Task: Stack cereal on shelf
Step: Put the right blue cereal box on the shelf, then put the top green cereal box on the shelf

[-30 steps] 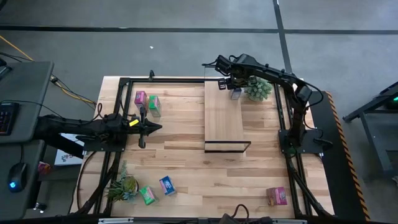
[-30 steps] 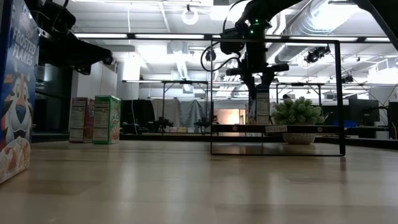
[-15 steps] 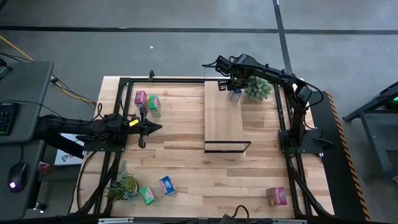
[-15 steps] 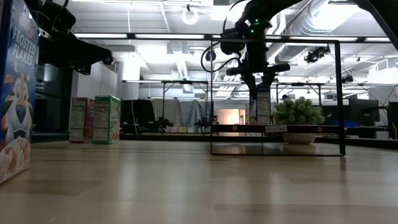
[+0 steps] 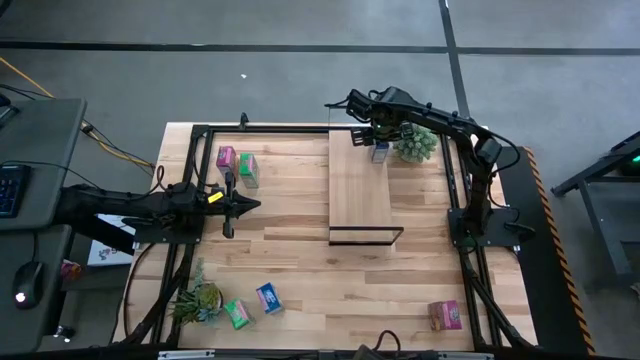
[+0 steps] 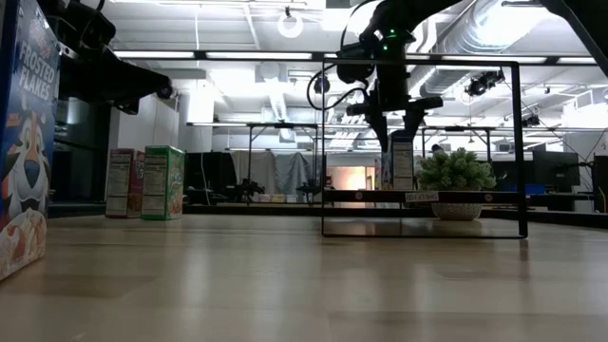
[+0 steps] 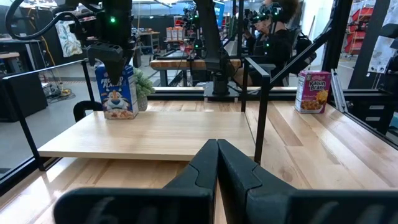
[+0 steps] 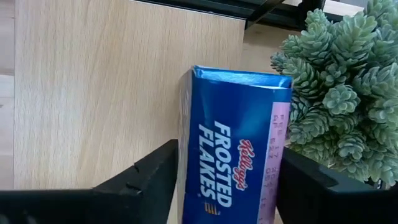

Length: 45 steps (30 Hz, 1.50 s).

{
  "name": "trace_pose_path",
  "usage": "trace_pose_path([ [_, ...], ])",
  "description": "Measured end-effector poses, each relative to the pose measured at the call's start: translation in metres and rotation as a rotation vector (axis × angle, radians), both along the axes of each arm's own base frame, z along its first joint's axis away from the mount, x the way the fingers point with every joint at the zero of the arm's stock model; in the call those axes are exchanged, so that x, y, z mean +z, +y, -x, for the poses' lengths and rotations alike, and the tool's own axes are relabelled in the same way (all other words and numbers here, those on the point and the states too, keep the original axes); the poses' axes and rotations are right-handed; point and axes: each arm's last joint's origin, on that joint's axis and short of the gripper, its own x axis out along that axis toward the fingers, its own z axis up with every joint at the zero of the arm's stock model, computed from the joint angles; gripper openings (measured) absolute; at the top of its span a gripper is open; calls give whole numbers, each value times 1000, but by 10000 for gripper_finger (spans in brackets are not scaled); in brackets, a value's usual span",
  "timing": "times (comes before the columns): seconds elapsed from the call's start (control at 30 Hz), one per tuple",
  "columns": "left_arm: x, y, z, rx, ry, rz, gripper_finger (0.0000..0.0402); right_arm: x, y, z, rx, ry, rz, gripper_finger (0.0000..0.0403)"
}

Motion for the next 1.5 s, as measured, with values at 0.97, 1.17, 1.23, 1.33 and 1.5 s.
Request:
trace_pose_path([
  [0.97, 0, 0, 0, 0, 0, 0, 1, 41, 8, 21, 107, -73, 82, 233],
  [1.17, 0, 0, 0, 0, 0, 0, 1, 75, 19, 39, 135, -161, 162, 233],
  [1.23, 0, 0, 0, 0, 0, 0, 1, 87, 27, 47, 170, -181, 190, 233],
  [1.33, 0, 0, 0, 0, 0, 0, 1, 104, 45, 57, 246, -201, 220, 233],
  [1.5, 0, 0, 0, 0, 0, 0, 1, 129, 95, 72, 423, -202, 249, 233],
])
